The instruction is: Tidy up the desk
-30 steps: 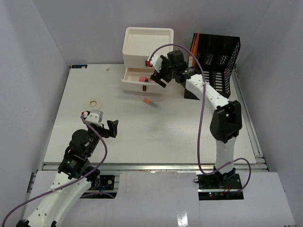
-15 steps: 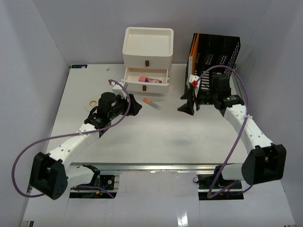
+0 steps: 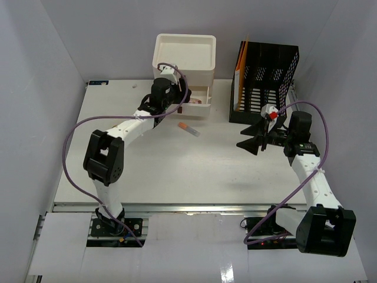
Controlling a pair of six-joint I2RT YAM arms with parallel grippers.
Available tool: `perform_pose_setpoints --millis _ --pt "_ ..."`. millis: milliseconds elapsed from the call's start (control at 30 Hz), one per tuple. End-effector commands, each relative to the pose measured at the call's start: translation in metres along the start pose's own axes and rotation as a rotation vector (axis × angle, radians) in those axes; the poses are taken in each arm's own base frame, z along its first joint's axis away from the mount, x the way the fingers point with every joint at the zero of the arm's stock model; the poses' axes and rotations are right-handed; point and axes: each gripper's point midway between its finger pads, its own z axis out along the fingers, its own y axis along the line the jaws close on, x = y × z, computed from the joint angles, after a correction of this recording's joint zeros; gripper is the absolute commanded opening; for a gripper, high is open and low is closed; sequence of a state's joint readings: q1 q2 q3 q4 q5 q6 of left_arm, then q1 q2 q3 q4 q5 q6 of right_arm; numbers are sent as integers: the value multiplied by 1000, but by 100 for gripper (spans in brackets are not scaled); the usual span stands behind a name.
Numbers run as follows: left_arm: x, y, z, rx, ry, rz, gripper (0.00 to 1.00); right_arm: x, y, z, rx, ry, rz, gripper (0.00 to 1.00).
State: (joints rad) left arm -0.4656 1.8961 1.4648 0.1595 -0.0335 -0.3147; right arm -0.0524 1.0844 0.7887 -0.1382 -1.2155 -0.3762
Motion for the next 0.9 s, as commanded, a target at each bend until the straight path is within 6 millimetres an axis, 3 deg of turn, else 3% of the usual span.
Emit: perform_pose_setpoints --millis 0,233,367,467,633,867 --pt "-54 1 -1 -82 -128 48 72 -7 1 -1 -15 -25 -17 68" --pt "-63 12 20 -148 -141 125 70 -4 -2 -1 -5 -21 -4 68" --pt "-59 14 42 -163 -108 151 61 -3 -5 -3 5 -21 4 68" --pt "-68 12 50 -171 -118 136 54 -3 -7 -4 11 -21 6 68" --pt "-64 14 54 -180 -95 133 49 -2 -7 -5 11 -21 12 68" --pt "-56 17 56 -185 -78 143 52 -2 -8 -5 14 -21 13 68"
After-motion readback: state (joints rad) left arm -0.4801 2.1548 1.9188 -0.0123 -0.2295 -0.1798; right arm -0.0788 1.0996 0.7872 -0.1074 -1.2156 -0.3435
